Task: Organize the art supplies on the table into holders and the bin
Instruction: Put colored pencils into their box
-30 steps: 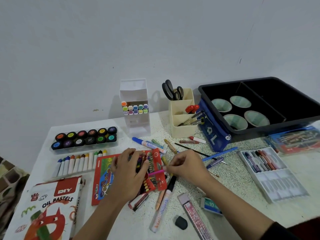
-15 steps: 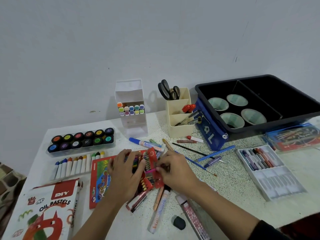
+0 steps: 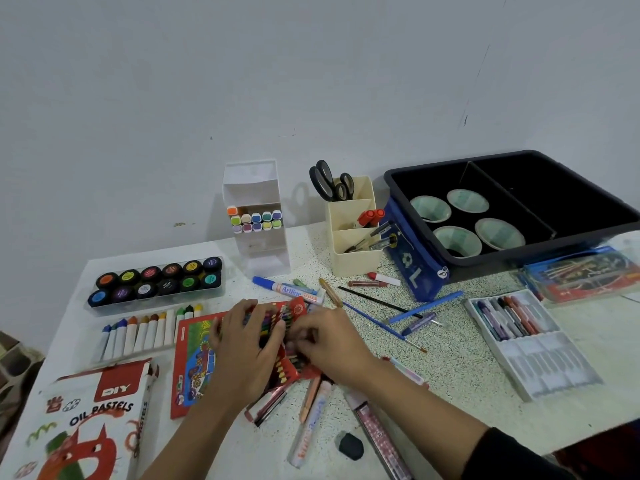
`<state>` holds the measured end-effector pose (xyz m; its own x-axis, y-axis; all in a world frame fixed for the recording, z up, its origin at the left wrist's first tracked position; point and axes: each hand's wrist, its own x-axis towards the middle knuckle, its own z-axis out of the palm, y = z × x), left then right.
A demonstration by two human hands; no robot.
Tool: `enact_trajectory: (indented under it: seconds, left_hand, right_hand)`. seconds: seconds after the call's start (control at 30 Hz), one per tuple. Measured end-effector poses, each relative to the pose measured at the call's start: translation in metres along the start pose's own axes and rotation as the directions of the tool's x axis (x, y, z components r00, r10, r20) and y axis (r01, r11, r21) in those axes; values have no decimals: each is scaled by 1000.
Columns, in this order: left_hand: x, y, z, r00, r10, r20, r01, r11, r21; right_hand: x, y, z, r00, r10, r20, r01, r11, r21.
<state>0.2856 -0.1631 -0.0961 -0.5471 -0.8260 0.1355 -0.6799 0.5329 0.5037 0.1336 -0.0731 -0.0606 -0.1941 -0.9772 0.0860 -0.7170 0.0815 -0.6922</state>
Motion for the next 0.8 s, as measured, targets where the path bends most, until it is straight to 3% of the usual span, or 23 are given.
enact_trajectory:
  seconds: [0.07, 0.17, 0.3, 0.4, 0.53, 0.67, 0.73, 0.8]
  left_hand:
    - [-1, 1, -1, 1000, 0, 0, 0, 1000, -14]
    - [-2, 2, -2, 1000, -10, -15, 9, 999, -34]
    - [-2, 2, -1, 1000, -7, -21, 6, 1000, -28]
    - [-2, 2, -1, 1000, -15, -20, 14, 999, -40]
    - [0, 1, -1, 1000, -14, 5, 14, 999, -40]
    - [0, 1, -1, 1000, -17, 10, 18, 999, -34]
    - [0, 1, -1, 1000, -16, 12, 17, 999, -44]
    - [0, 1, -1, 1000, -15, 9, 15, 998, -53]
  right_hand:
    - [-2, 6, -20, 997, 69, -41, -68, 998, 12]
    - [-5, 22, -62, 982, 145, -120, -172, 948, -268]
    - [-15, 48, -109, 947, 320, -17, -276, 788, -551]
    - [-22, 67, -109, 939, 339, 59, -248, 784, -568]
    - [-24, 79, -94, 972, 235, 16, -195, 841, -504]
    - [-16, 63, -83, 999, -27, -46, 3, 887, -462]
    - [-10, 36, -82, 981, -170, -98, 122, 920, -372]
    - [-6, 4, -87, 942, -239, -237, 197, 962, -188]
